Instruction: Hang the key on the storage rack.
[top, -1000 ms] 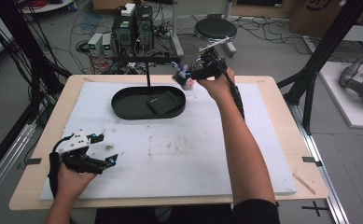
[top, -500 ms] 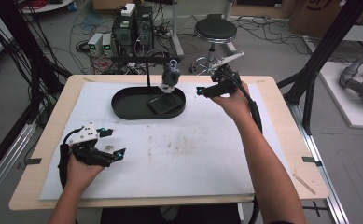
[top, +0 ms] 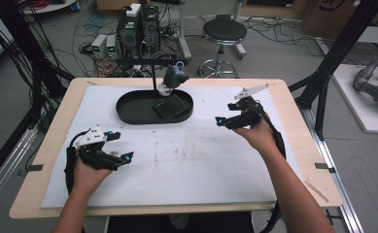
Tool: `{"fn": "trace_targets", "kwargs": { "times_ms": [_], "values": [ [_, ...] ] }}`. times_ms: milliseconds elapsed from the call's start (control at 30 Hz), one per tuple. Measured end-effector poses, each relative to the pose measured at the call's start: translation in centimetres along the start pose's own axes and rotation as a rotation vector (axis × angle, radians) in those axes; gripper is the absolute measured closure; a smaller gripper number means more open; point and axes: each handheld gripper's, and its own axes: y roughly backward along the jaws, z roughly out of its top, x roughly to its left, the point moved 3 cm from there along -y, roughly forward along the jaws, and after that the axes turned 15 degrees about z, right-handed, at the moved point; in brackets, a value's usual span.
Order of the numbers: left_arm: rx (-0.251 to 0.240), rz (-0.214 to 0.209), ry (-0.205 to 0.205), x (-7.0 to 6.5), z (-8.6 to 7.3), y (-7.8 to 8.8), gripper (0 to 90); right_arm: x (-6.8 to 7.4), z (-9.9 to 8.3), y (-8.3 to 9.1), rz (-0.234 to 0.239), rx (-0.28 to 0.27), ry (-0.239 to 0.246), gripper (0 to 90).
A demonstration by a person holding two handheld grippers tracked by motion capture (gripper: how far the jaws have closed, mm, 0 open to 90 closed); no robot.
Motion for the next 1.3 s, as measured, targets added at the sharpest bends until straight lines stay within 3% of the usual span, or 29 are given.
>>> {"fn": "trace_targets", "kwargs": {
  "times_ms": [133, 433, 767, 867, 1133, 1233, 1300],
  "values": [
    [0.006, -0.001, -0.002, -0.1, -0.1, -0.1, 7.0, 0.2, -2.1, 0.8, 0.026, -0.046, 0.0, 20.7],
    [0.013, -0.004, -0.001, -0.3, -0.3, -0.3, 7.0, 0.8, -6.4, 1.7, 0.021, -0.125, -0.028, 20.2],
    [0.022, -0.017, -0.007, -0.5, -0.5, -0.7, 7.0, 1.8, -8.8, 1.1, -0.004, -0.162, -0.016, 20.2],
    [0.022, -0.018, -0.006, -0.5, -0.5, -0.7, 7.0, 1.7, -9.3, 1.0, -0.011, -0.148, -0.013, 20.2],
    [0.027, -0.019, -0.002, -0.7, -0.6, -1.0, 7.0, 1.3, -10.9, 1.6, -0.019, -0.17, -0.023, 20.1],
    [0.022, -0.026, 0.001, -0.7, -0.5, -1.3, 7.0, 1.3, -11.5, 1.4, -0.014, -0.113, -0.044, 18.8],
    [0.018, -0.028, -0.002, -0.8, -0.3, -1.5, 7.0, 1.4, -11.7, 1.3, -0.016, -0.112, -0.035, 18.9]
  ]
}}
